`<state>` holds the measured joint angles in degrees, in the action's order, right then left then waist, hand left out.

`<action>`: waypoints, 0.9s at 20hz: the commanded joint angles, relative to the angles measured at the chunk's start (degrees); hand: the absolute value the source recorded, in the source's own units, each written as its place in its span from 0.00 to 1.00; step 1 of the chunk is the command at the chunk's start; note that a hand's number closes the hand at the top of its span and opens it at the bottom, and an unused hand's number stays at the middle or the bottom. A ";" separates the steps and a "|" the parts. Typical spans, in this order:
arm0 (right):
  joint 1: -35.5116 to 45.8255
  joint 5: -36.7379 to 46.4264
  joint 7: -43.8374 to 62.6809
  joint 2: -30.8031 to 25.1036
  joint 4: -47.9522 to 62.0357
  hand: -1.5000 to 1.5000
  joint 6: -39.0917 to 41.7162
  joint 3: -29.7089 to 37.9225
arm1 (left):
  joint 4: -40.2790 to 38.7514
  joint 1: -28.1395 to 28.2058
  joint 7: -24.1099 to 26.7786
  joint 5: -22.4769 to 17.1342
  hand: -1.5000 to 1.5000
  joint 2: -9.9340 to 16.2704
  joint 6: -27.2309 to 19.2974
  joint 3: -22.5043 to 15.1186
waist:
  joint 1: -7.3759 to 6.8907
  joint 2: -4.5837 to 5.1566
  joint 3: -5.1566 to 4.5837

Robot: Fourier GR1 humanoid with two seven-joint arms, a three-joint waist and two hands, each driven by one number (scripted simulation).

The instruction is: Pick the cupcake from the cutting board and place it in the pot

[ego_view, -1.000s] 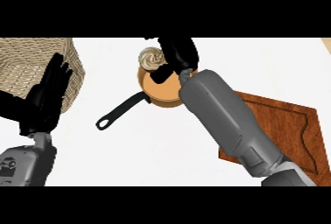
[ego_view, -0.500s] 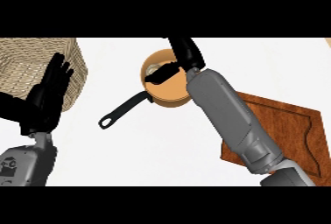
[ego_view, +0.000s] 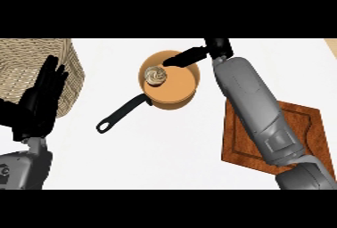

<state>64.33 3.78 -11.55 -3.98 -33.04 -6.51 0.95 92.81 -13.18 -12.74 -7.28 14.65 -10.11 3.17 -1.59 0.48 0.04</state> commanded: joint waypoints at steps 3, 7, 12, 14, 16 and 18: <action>-0.95 -3.39 -2.70 -6.55 2.08 0.00 9.46 4.08 | 0.32 4.05 2.31 0.69 0.50 -0.78 0.81 0.09 | 0.81 -0.30 -0.04; -0.16 -3.65 -4.32 -10.99 4.92 0.00 14.93 5.38 | -3.67 0.27 2.69 1.15 0.50 -0.98 0.60 1.05 | 0.89 -0.15 -0.04; 0.10 -3.88 -4.75 -14.50 5.68 0.00 19.77 6.38 | -0.83 2.42 2.50 1.50 0.50 -1.96 0.54 0.72 | 0.89 -0.32 -0.04; -0.47 -2.68 -9.86 -15.37 9.78 0.00 19.72 6.83 | -1.61 0.84 1.69 0.44 0.50 -1.52 2.03 1.00 | 0.38 -0.02 -0.02; -0.51 -2.76 -9.51 -16.56 10.06 0.00 21.63 7.13 | -0.76 0.59 1.72 2.01 0.50 -2.25 0.51 0.56 | 0.49 -0.08 -0.02; -1.59 -1.86 -11.21 -16.71 11.57 0.00 21.96 6.80 | -3.01 -2.24 0.34 0.18 0.50 -0.21 2.52 2.67 | 0.51 0.03 -0.02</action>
<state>63.99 1.06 -19.87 -19.53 -23.89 13.76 7.58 92.48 -12.37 -12.16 -6.29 13.52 -8.80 4.34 -1.10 0.37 0.01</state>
